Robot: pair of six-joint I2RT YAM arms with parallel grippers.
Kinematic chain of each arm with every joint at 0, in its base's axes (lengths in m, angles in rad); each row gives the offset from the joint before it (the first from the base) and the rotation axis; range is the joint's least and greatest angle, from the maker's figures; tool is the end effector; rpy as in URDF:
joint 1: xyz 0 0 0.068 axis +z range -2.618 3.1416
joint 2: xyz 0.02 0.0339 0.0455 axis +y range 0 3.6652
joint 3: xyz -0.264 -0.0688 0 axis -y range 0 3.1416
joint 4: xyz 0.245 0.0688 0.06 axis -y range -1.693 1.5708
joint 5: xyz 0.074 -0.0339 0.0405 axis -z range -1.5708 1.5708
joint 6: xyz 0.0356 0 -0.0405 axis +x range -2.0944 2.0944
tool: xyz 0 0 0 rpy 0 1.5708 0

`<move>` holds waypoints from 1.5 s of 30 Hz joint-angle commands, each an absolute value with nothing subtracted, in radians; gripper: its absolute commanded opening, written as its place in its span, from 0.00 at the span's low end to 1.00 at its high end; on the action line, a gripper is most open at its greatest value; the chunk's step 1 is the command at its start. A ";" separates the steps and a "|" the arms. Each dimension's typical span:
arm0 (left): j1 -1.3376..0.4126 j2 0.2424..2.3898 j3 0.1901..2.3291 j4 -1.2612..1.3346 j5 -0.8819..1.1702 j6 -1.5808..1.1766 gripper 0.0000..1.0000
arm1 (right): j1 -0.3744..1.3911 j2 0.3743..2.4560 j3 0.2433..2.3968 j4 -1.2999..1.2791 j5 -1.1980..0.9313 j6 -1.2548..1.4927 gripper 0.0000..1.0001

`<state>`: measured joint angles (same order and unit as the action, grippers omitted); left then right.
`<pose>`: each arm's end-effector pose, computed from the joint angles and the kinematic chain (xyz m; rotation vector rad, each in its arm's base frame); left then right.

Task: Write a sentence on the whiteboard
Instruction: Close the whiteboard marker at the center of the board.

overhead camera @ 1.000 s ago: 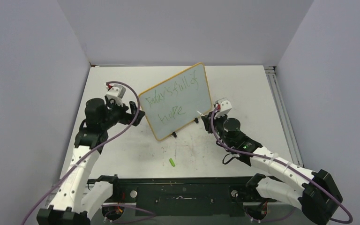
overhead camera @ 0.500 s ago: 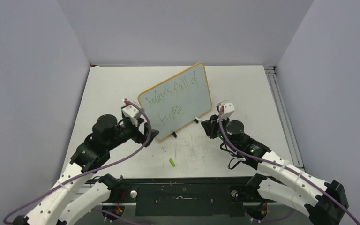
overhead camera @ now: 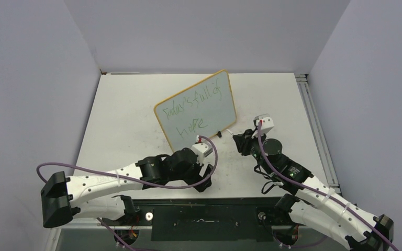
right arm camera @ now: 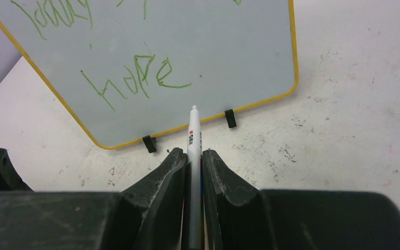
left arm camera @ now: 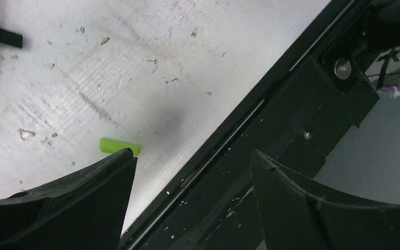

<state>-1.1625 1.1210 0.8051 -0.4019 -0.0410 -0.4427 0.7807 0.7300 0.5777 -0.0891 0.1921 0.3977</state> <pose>0.0963 -0.2190 0.2601 0.8295 2.2684 -0.7548 0.1329 0.1221 0.2856 -0.2153 1.8454 0.6584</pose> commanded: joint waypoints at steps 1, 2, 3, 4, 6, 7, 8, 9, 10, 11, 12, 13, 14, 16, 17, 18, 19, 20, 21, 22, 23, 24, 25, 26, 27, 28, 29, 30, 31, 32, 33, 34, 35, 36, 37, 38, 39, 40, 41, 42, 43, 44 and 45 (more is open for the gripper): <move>-1.219 1.167 0.796 -0.353 -0.235 -0.743 0.78 | 0.788 0.715 0.579 -0.102 0.236 0.389 0.14; -1.232 1.175 0.788 -0.364 -0.256 -0.797 0.78 | 0.788 0.716 0.581 -0.105 0.239 0.386 0.14; -1.243 1.185 0.781 -0.375 -0.274 -0.833 0.78 | 0.788 0.716 0.581 -0.106 0.243 0.386 0.14; -1.249 1.194 0.771 -0.383 -0.279 -0.866 0.79 | 0.788 0.718 0.581 -0.104 0.242 0.387 0.14; -1.250 1.209 0.739 -0.378 -0.272 -0.914 0.79 | 0.788 0.719 0.576 -0.094 0.240 0.386 0.14; -1.250 1.216 0.723 -0.368 -0.267 -0.934 0.79 | 0.788 0.719 0.573 -0.089 0.239 0.386 0.14; -1.250 1.220 0.703 -0.354 -0.260 -0.956 0.79 | 0.788 0.721 0.573 -0.086 0.239 0.387 0.14; -1.250 1.223 0.685 -0.328 -0.250 -0.975 0.79 | 0.788 0.722 0.571 -0.085 0.239 0.388 0.14; -1.250 1.224 0.668 -0.306 -0.237 -0.989 0.79 | 0.788 0.724 0.569 -0.085 0.238 0.389 0.14; -1.249 1.228 0.651 -0.286 -0.223 -1.007 0.79 | 0.788 0.724 0.570 -0.084 0.238 0.390 0.14; -1.249 1.230 0.639 -0.279 -0.216 -1.021 0.79 | 0.788 0.723 0.568 -0.087 0.237 0.390 0.14; -1.249 1.230 0.632 -0.277 -0.216 -1.033 0.79 | 0.788 0.721 0.567 -0.087 0.237 0.390 0.14; -1.249 1.233 0.624 -0.272 -0.215 -1.041 0.80 | 0.788 0.720 0.567 -0.089 0.238 0.390 0.14; -1.247 1.230 0.590 -0.231 -0.217 -1.053 0.82 | 0.788 0.714 0.564 -0.091 0.242 0.391 0.14; -1.241 1.229 0.576 -0.197 -0.210 -1.059 0.83 | 0.788 0.712 0.561 -0.089 0.244 0.392 0.14; -1.232 1.231 0.545 -0.149 -0.195 -1.067 0.83 | 0.788 0.710 0.559 -0.087 0.245 0.392 0.14; -1.223 1.236 0.523 -0.100 -0.178 -1.075 0.83 | 0.788 0.709 0.557 -0.085 0.245 0.394 0.14; -1.216 1.242 0.506 -0.062 -0.164 -1.081 0.83 | 0.788 0.709 0.559 -0.084 0.243 0.394 0.14; -1.214 1.249 0.499 -0.033 -0.155 -1.086 0.83 | 0.787 0.710 0.560 -0.086 0.242 0.394 0.14; -1.213 1.258 0.497 -0.019 -0.154 -1.084 0.83 | 0.789 0.710 0.562 -0.087 0.240 0.394 0.14; -1.213 1.268 0.501 -0.018 -0.158 -1.080 0.83 | 0.789 0.709 0.564 -0.090 0.241 0.395 0.14; -1.213 1.279 0.509 -0.022 -0.166 -1.073 0.83 | 0.788 0.707 0.564 -0.093 0.240 0.396 0.14; -1.213 1.290 0.515 -0.029 -0.173 -1.067 0.83 | 0.788 0.703 0.562 -0.094 0.241 0.395 0.14; -1.213 1.299 0.519 -0.028 -0.180 -1.060 0.83 | 0.788 0.699 0.561 -0.095 0.244 0.396 0.14; -1.213 1.310 0.521 -0.024 -0.184 -1.055 0.83 | 0.789 0.696 0.559 -0.093 0.244 0.397 0.14; -1.213 1.320 0.521 -0.017 -0.185 -1.051 0.83 | 0.788 0.692 0.557 -0.093 0.243 0.398 0.14; -1.213 1.333 0.525 -0.016 -0.189 -1.045 0.83 | 0.789 0.690 0.558 -0.095 0.243 0.400 0.14; -1.213 1.346 0.533 -0.015 -0.195 -1.040 0.83 | 0.789 0.685 0.558 -0.097 0.242 0.401 0.14; -1.213 1.360 0.542 -0.025 -0.207 -1.033 0.83 | 0.789 0.683 0.560 -0.101 0.244 0.401 0.14; -1.213 1.366 0.551 -0.038 -0.221 -1.024 0.83 | 0.789 0.680 0.561 -0.106 0.246 0.403 0.14; -1.215 1.371 0.559 -0.052 -0.235 -1.018 0.83 | 0.790 0.675 0.560 -0.108 0.246 0.403 0.14; -1.215 1.373 0.562 -0.057 -0.247 -1.010 0.83 | 0.791 0.670 0.560 -0.111 0.249 0.403 0.14; -1.214 1.372 0.563 -0.060 -0.263 -1.002 0.83 | 0.791 0.665 0.559 -0.113 0.251 0.405 0.14; -1.211 1.370 0.561 -0.056 -0.279 -0.993 0.84 | 0.791 0.660 0.557 -0.113 0.251 0.405 0.14; -1.204 1.369 0.554 -0.039 -0.284 -0.980 0.84 | 0.792 0.658 0.556 -0.113 0.253 0.405 0.14; -1.191 1.369 0.546 -0.020 -0.282 -0.968 0.84 | 0.791 0.655 0.556 -0.115 0.253 0.407 0.14; -1.178 1.370 0.530 0.022 -0.278 -0.954 0.84 | 0.791 0.654 0.555 -0.115 0.251 0.409 0.14; -1.160 1.372 0.515 0.057 -0.269 -0.940 0.84 | 0.791 0.652 0.555 -0.114 0.250 0.408 0.14; -1.142 1.371 0.499 0.092 -0.261 -0.926 0.84 | 0.791 0.652 0.555 -0.114 0.249 0.410 0.14; -1.125 1.372 0.481 0.125 -0.255 -0.912 0.84 | 0.791 0.651 0.555 -0.114 0.249 0.411 0.14; -1.106 1.373 0.464 0.171 -0.241 -0.898 0.84 | 0.790 0.652 0.557 -0.115 0.249 0.411 0.14; -1.088 1.373 0.450 0.220 -0.219 -0.875 0.84 | 0.791 0.652 0.557 -0.112 0.248 0.411 0.14; -1.075 1.375 0.441 0.263 -0.193 -0.855 0.84 | 0.791 0.653 0.557 -0.113 0.247 0.410 0.14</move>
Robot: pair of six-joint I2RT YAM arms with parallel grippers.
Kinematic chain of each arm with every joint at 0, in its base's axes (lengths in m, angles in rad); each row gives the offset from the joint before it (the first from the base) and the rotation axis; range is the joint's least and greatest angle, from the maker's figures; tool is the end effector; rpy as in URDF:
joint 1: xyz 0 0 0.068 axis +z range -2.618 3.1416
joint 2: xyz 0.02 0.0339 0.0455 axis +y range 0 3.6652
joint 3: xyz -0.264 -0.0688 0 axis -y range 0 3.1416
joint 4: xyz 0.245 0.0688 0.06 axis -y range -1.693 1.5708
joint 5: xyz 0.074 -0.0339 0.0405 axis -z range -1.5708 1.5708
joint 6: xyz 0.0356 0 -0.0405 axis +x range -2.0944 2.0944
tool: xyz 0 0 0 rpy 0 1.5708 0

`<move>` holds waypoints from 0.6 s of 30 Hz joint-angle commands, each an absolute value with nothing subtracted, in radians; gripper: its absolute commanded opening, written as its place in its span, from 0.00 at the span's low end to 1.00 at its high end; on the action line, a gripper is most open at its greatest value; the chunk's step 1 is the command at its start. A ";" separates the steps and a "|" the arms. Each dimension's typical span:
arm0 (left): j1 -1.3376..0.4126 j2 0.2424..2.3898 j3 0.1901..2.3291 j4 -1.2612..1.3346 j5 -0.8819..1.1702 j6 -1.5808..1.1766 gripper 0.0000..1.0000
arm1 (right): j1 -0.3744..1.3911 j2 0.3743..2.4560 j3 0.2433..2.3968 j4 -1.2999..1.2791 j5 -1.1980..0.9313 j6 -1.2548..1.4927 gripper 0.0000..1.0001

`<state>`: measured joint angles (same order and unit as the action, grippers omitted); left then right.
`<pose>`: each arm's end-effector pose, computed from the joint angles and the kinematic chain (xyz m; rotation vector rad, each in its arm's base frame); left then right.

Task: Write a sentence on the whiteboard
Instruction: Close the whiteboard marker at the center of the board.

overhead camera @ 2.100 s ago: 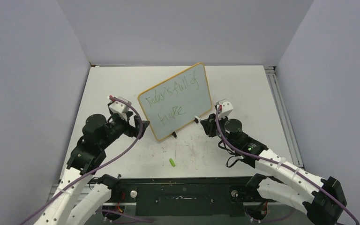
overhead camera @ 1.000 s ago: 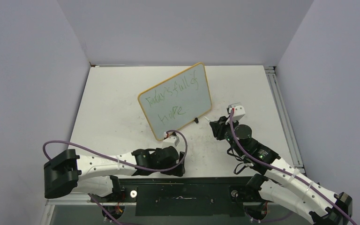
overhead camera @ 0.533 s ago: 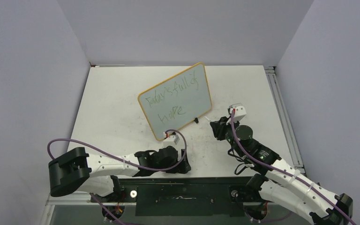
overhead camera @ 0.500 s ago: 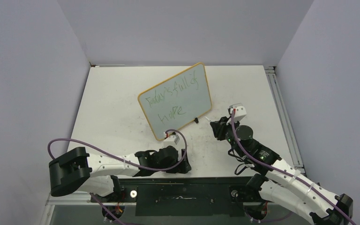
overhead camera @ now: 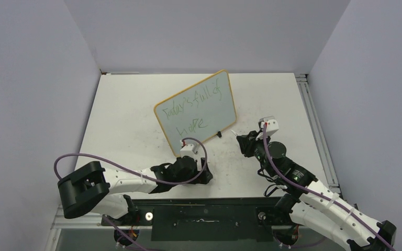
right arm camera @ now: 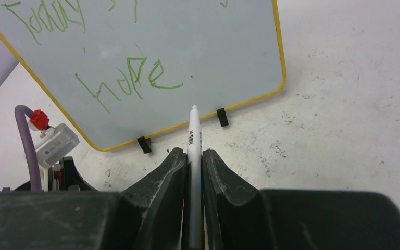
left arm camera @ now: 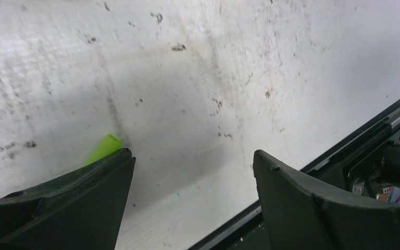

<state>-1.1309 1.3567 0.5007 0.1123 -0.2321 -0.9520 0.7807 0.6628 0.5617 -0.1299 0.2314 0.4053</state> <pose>0.1138 -0.2225 0.1522 0.0930 2.4241 -0.7751 0.1247 0.1121 0.2860 -0.1763 1.8331 0.6350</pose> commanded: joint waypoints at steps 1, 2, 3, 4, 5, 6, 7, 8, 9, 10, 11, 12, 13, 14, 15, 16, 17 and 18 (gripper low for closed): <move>-1.067 1.379 0.441 0.296 -0.171 -0.835 0.84 | 0.791 0.653 0.557 -0.113 0.247 0.409 0.14; -1.063 1.388 0.449 0.314 -0.152 -0.815 0.84 | 0.791 0.655 0.557 -0.113 0.246 0.409 0.14; -1.062 1.398 0.464 0.318 -0.138 -0.796 0.84 | 0.791 0.658 0.558 -0.112 0.245 0.408 0.14; -1.063 1.405 0.477 0.318 -0.120 -0.770 0.84 | 0.791 0.658 0.558 -0.113 0.245 0.408 0.14; -1.064 1.411 0.490 0.320 -0.107 -0.756 0.84 | 0.791 0.660 0.558 -0.113 0.243 0.408 0.14; -1.069 1.408 0.499 0.321 -0.092 -0.732 0.84 | 0.792 0.663 0.558 -0.112 0.243 0.409 0.14; -1.072 1.399 0.507 0.314 -0.087 -0.717 0.83 | 0.793 0.663 0.558 -0.112 0.242 0.410 0.14; -1.074 1.383 0.512 0.302 -0.080 -0.702 0.83 | 0.793 0.664 0.558 -0.112 0.242 0.412 0.14; -1.075 1.353 0.516 0.276 -0.075 -0.687 0.83 | 0.793 0.663 0.557 -0.112 0.241 0.411 0.14; -1.075 1.331 0.518 0.261 -0.073 -0.674 0.83 | 0.792 0.661 0.557 -0.112 0.241 0.413 0.14; -1.075 1.300 0.517 0.235 -0.072 -0.661 0.83 | 0.792 0.660 0.555 -0.112 0.242 0.414 0.14; -1.074 1.252 0.514 0.203 -0.072 -0.650 0.83 | 0.793 0.660 0.554 -0.112 0.241 0.414 0.14; -1.074 1.217 0.509 0.155 -0.075 -0.641 0.81 | 0.792 0.658 0.553 -0.111 0.242 0.414 0.14; -1.074 1.184 0.506 0.114 -0.083 -0.631 0.79 | 0.794 0.657 0.550 -0.108 0.243 0.413 0.14; -1.074 1.157 0.506 0.065 -0.100 -0.619 0.76 | 0.794 0.657 0.548 -0.106 0.243 0.412 0.14; -1.074 1.135 0.508 0.016 -0.120 -0.610 0.75 | 0.794 0.659 0.547 -0.102 0.243 0.409 0.14; -1.075 1.119 0.508 -0.035 -0.136 -0.604 0.74 | 0.795 0.660 0.546 -0.101 0.243 0.409 0.14; -1.075 1.111 0.507 -0.073 -0.147 -0.598 0.73 | 0.795 0.663 0.546 -0.097 0.243 0.407 0.14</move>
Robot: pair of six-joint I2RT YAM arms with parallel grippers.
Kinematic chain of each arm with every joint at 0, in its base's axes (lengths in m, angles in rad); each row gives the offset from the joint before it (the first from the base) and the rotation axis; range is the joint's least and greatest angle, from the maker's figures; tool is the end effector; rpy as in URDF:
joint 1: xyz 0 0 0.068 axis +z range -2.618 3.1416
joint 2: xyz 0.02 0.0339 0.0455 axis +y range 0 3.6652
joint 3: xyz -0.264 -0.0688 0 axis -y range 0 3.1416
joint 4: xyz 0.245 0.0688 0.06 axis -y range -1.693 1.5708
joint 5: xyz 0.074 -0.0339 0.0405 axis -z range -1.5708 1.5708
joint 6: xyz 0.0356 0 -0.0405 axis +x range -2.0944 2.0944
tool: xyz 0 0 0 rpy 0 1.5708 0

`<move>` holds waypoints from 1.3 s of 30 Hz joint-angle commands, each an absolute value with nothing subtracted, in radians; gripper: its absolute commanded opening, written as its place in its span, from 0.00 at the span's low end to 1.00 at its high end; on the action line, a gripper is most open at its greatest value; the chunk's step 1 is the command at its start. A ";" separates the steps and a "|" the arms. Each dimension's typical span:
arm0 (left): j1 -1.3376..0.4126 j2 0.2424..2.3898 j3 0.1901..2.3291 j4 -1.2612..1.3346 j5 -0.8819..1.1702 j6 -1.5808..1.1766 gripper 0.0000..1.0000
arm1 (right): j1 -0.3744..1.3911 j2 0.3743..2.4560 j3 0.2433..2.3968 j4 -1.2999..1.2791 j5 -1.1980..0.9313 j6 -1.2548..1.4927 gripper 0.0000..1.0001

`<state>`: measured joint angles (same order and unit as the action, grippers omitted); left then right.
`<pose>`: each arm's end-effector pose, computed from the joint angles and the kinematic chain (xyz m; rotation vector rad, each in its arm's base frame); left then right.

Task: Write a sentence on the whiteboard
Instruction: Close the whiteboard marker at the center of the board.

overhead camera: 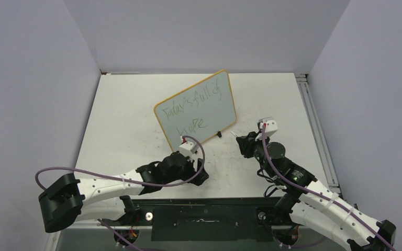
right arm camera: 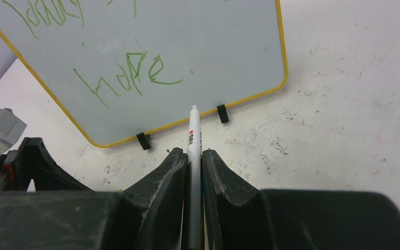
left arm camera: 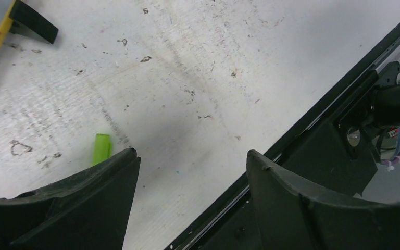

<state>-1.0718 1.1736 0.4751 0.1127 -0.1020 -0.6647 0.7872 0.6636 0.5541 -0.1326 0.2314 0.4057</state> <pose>0.1158 -0.2048 0.1849 0.4017 2.2565 -0.8627 0.1241 0.1130 0.2829 -0.1849 1.8435 0.6342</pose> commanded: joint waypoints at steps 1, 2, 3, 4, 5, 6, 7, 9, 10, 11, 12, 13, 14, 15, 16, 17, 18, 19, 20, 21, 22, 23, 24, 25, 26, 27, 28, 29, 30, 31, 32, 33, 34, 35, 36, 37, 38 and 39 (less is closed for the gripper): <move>-1.075 1.108 0.505 -0.098 -0.157 -0.596 0.72 | 0.796 0.666 0.545 -0.092 0.243 0.408 0.14; -1.074 1.113 0.503 -0.114 -0.163 -0.593 0.72 | 0.795 0.669 0.545 -0.087 0.242 0.407 0.14; -1.074 1.122 0.503 -0.123 -0.167 -0.591 0.72 | 0.796 0.673 0.545 -0.083 0.240 0.408 0.14; -1.074 1.135 0.505 -0.129 -0.169 -0.586 0.72 | 0.797 0.676 0.545 -0.079 0.238 0.408 0.14; -1.075 1.152 0.511 -0.139 -0.174 -0.578 0.71 | 0.797 0.678 0.546 -0.079 0.234 0.408 0.14; -1.075 1.168 0.520 -0.149 -0.179 -0.570 0.69 | 0.798 0.681 0.547 -0.077 0.235 0.407 0.14; -1.077 1.187 0.528 -0.157 -0.189 -0.563 0.67 | 0.797 0.681 0.548 -0.078 0.233 0.407 0.14; -1.081 1.216 0.542 -0.159 -0.224 -0.557 0.65 | 0.797 0.678 0.549 -0.081 0.234 0.405 0.14; -1.081 1.229 0.548 -0.155 -0.232 -0.552 0.64 | 0.799 0.677 0.549 -0.083 0.235 0.405 0.14; -1.085 1.240 0.554 -0.152 -0.241 -0.547 0.64 | 0.798 0.675 0.550 -0.086 0.234 0.405 0.14; -1.087 1.252 0.562 -0.149 -0.249 -0.540 0.63 | 0.798 0.673 0.550 -0.088 0.235 0.405 0.14; -1.088 1.263 0.567 -0.147 -0.256 -0.535 0.64 | 0.798 0.671 0.551 -0.090 0.236 0.405 0.14; -1.090 1.275 0.571 -0.144 -0.261 -0.529 0.64 | 0.799 0.670 0.551 -0.092 0.236 0.405 0.14; -1.091 1.287 0.575 -0.143 -0.267 -0.525 0.64 | 0.800 0.668 0.551 -0.092 0.235 0.406 0.14; -1.092 1.298 0.578 -0.142 -0.271 -0.520 0.63 | 0.800 0.666 0.550 -0.094 0.236 0.406 0.14; -1.094 1.308 0.582 -0.141 -0.276 -0.515 0.63 | 0.801 0.665 0.549 -0.094 0.236 0.405 0.14; -1.096 1.316 0.584 -0.141 -0.281 -0.508 0.63 | 0.800 0.664 0.549 -0.096 0.236 0.406 0.14; -1.098 1.326 0.589 -0.142 -0.285 -0.502 0.63 | 0.800 0.663 0.549 -0.096 0.237 0.405 0.14; -1.098 1.334 0.594 -0.145 -0.287 -0.495 0.62 | 0.800 0.663 0.549 -0.097 0.237 0.405 0.14; -1.100 1.340 0.601 -0.151 -0.290 -0.494 0.60 | 0.800 0.664 0.551 -0.098 0.237 0.405 0.14; -1.104 1.348 0.606 -0.163 -0.295 -0.493 0.59 | 0.800 0.665 0.551 -0.099 0.237 0.405 0.14; -1.110 1.352 0.611 -0.169 -0.303 -0.493 0.56 | 0.800 0.666 0.550 -0.100 0.236 0.405 0.14; -1.119 1.358 0.613 -0.176 -0.309 -0.492 0.52 | 0.801 0.665 0.549 -0.100 0.237 0.406 0.14; -1.130 1.364 0.616 -0.181 -0.316 -0.492 0.49 | 0.800 0.664 0.548 -0.100 0.236 0.406 0.14; -1.143 1.374 0.619 -0.186 -0.324 -0.494 0.44 | 0.800 0.664 0.546 -0.098 0.237 0.407 0.14; -1.154 1.385 0.622 -0.190 -0.333 -0.494 0.34 | 0.802 0.664 0.545 -0.096 0.237 0.407 0.14; -1.166 1.401 0.626 -0.198 -0.347 -0.499 0.24 | 0.802 0.666 0.544 -0.095 0.238 0.408 0.14; -1.173 1.416 0.630 -0.210 -0.359 -0.506 0.17 | 0.802 0.668 0.544 -0.096 0.235 0.407 0.14; -1.179 1.431 0.636 -0.219 -0.373 -0.518 0.09 | 0.802 0.672 0.545 -0.099 0.231 0.403 0.15; -1.186 1.441 0.640 -0.225 -0.399 -0.527 0.02 | 0.802 0.679 0.549 -0.102 0.228 0.396 0.15; -1.195 1.446 0.644 -0.225 -0.417 -0.531 0.00 | 0.801 0.689 0.557 -0.113 0.228 0.389 0.15; -1.202 1.443 0.648 -0.224 -0.432 -0.533 0.00 | 0.801 0.700 0.569 -0.129 0.227 0.384 0.15; -1.209 1.434 0.652 -0.220 -0.442 -0.531 0.00 | 0.802 0.715 0.582 -0.149 0.218 0.376 0.15; -1.212 1.420 0.653 -0.213 -0.447 -0.521 0.00 | 0.802 0.730 0.599 -0.166 0.195 0.363 0.14; -1.213 1.397 0.653 -0.203 -0.448 -0.511 0.00 | 0.802 0.747 0.617 -0.185 0.166 0.350 0.14; -1.213 1.372 0.652 -0.193 -0.449 -0.499 0.00 | 0.802 0.768 0.636 -0.207 0.143 0.344 0.14; -1.213 1.341 0.648 -0.186 -0.449 -0.488 0.00 | 0.801 0.788 0.664 -0.232 0.124 0.344 0.13; -1.213 1.310 0.645 -0.179 -0.444 -0.473 0.00 | 0.801 0.810 0.680 -0.253 0.109 0.344 0.12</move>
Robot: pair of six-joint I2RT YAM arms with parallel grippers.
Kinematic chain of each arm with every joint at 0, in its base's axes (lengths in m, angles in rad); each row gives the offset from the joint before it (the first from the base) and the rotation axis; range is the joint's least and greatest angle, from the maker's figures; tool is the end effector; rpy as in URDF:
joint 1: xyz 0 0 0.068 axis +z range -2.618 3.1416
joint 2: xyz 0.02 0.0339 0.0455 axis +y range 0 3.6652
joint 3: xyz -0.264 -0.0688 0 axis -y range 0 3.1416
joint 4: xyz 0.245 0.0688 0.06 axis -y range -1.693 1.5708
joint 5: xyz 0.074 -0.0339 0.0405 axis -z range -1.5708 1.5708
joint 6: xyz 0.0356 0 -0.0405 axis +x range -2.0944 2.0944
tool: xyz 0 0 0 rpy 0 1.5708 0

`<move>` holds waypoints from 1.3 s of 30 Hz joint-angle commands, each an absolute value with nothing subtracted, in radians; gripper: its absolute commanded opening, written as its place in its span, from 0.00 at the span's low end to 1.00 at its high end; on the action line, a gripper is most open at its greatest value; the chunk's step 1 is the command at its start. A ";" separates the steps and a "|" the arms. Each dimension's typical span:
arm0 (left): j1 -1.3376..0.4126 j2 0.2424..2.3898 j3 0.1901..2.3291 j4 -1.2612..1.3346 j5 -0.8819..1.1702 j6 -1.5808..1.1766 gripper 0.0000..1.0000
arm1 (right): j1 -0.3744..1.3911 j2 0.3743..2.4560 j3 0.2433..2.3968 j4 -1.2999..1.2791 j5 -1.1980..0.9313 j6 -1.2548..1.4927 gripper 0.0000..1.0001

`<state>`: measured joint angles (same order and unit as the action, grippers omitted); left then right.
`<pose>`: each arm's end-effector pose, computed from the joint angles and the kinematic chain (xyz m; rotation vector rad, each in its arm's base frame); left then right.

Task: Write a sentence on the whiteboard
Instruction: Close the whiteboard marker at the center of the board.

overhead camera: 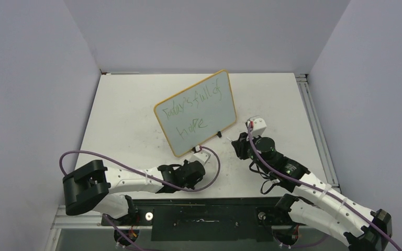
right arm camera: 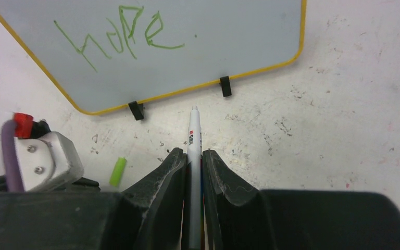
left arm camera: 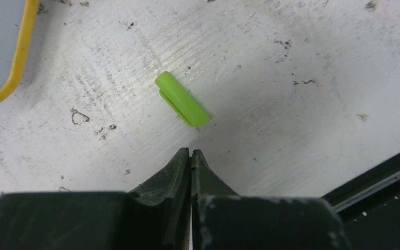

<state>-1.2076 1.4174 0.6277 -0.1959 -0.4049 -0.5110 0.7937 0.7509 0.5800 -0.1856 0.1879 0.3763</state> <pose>0.1032 -0.2322 0.1537 0.6946 2.3573 -0.2309 0.1315 0.1242 0.2731 -0.2811 1.9477 0.5990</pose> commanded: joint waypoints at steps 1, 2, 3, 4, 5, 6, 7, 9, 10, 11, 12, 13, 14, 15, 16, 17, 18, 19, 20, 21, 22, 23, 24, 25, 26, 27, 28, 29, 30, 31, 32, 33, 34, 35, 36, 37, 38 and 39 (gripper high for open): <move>-1.211 1.276 0.638 -0.172 -0.432 -0.452 0.00 | 0.800 0.834 0.701 -0.284 0.101 0.346 0.11; -1.207 1.242 0.633 -0.166 -0.419 -0.435 0.00 | 0.795 0.860 0.723 -0.320 0.102 0.354 0.10; -1.201 1.217 0.628 -0.164 -0.404 -0.422 0.00 | 0.788 0.886 0.741 -0.352 0.101 0.356 0.10; -1.185 1.198 0.624 -0.165 -0.373 -0.415 0.00 | 0.779 0.914 0.758 -0.382 0.098 0.355 0.09; -1.149 1.188 0.624 -0.167 -0.311 -0.412 0.00 | 0.767 0.930 0.771 -0.406 0.097 0.354 0.09; -1.108 1.186 0.629 -0.183 -0.261 -0.434 0.01 | 0.757 0.940 0.781 -0.422 0.092 0.353 0.09; -1.073 1.188 0.633 -0.192 -0.222 -0.468 0.10 | 0.747 0.946 0.788 -0.430 0.087 0.352 0.09; -1.032 1.190 0.632 -0.180 -0.176 -0.543 0.24 | 0.736 0.944 0.793 -0.435 0.090 0.359 0.09; -1.032 1.192 0.632 -0.170 -0.161 -0.565 0.28 | 0.733 0.940 0.795 -0.436 0.100 0.365 0.09; -1.033 1.195 0.638 -0.167 -0.162 -0.594 0.32 | 0.731 0.932 0.799 -0.438 0.111 0.371 0.09; -1.034 1.199 0.643 -0.168 -0.170 -0.625 0.37 | 0.731 0.923 0.801 -0.438 0.122 0.380 0.09; -1.034 1.205 0.645 -0.170 -0.179 -0.663 0.41 | 0.729 0.913 0.802 -0.435 0.135 0.391 0.10; -1.034 1.212 0.645 -0.164 -0.181 -0.698 0.44 | 0.729 0.904 0.801 -0.432 0.148 0.399 0.10; -1.035 1.223 0.643 -0.154 -0.180 -0.722 0.47 | 0.729 0.894 0.800 -0.427 0.160 0.406 0.10; -1.039 1.235 0.643 -0.148 -0.184 -0.743 0.49 | 0.729 0.883 0.797 -0.423 0.174 0.414 0.10; -1.046 1.250 0.648 -0.147 -0.198 -0.766 0.50 | 0.729 0.873 0.794 -0.420 0.191 0.418 0.10; -1.056 1.268 0.656 -0.157 -0.221 -0.774 0.50 | 0.729 0.862 0.791 -0.417 0.200 0.423 0.10; -1.069 1.291 0.674 -0.180 -0.248 -0.783 0.50 | 0.729 0.850 0.787 -0.413 0.210 0.424 0.11; -1.087 1.318 0.708 -0.218 -0.286 -0.787 0.51 | 0.729 0.839 0.784 -0.410 0.213 0.424 0.11; -1.104 1.349 0.736 -0.262 -0.320 -0.790 0.52 | 0.729 0.828 0.784 -0.409 0.215 0.423 0.11; -1.119 1.379 0.758 -0.293 -0.343 -0.797 0.53 | 0.729 0.819 0.782 -0.409 0.216 0.421 0.11; -1.131 1.403 0.774 -0.310 -0.356 -0.802 0.53 | 0.729 0.810 0.780 -0.410 0.218 0.422 0.11; -1.137 1.427 0.780 -0.310 -0.361 -0.805 0.53 | 0.730 0.801 0.777 -0.409 0.219 0.421 0.11; -1.141 1.447 0.786 -0.305 -0.366 -0.805 0.53 | 0.730 0.794 0.774 -0.409 0.221 0.422 0.11; -1.142 1.464 0.792 -0.304 -0.372 -0.805 0.53 | 0.731 0.787 0.771 -0.409 0.220 0.420 0.11; -1.143 1.480 0.799 -0.306 -0.379 -0.803 0.53 | 0.730 0.782 0.769 -0.411 0.219 0.421 0.11; -1.143 1.492 0.807 -0.311 -0.393 -0.802 0.53 | 0.731 0.778 0.767 -0.412 0.219 0.422 0.11; -1.143 1.505 0.814 -0.320 -0.404 -0.801 0.53 | 0.730 0.775 0.767 -0.414 0.219 0.423 0.11; -1.143 1.515 0.820 -0.328 -0.413 -0.799 0.53 | 0.730 0.773 0.766 -0.417 0.219 0.423 0.11; -1.143 1.525 0.825 -0.338 -0.425 -0.796 0.53 | 0.730 0.769 0.765 -0.418 0.219 0.423 0.11; -1.143 1.534 0.829 -0.348 -0.434 -0.793 0.53 | 0.731 0.765 0.762 -0.418 0.220 0.423 0.11; -1.143 1.542 0.834 -0.357 -0.441 -0.791 0.52 | 0.730 0.762 0.759 -0.414 0.221 0.423 0.11; -1.143 1.548 0.834 -0.359 -0.445 -0.790 0.52 | 0.730 0.760 0.755 -0.411 0.221 0.423 0.12; -1.143 1.552 0.829 -0.354 -0.446 -0.787 0.51 | 0.731 0.759 0.752 -0.407 0.221 0.424 0.12; -1.141 1.555 0.825 -0.343 -0.441 -0.782 0.50 | 0.730 0.759 0.748 -0.403 0.220 0.426 0.12; -1.141 1.555 0.821 -0.340 -0.440 -0.781 0.50 | 0.730 0.761 0.745 -0.398 0.219 0.427 0.12; -1.141 1.559 0.822 -0.347 -0.441 -0.781 0.49 | 0.730 0.764 0.743 -0.397 0.219 0.427 0.12; -1.140 1.560 0.826 -0.359 -0.447 -0.782 0.46 | 0.730 0.768 0.743 -0.396 0.218 0.428 0.12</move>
<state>-1.1427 1.5524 0.7898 -0.3332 -0.4088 -0.7818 0.7334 0.7746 0.7494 -0.4343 0.1955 0.4164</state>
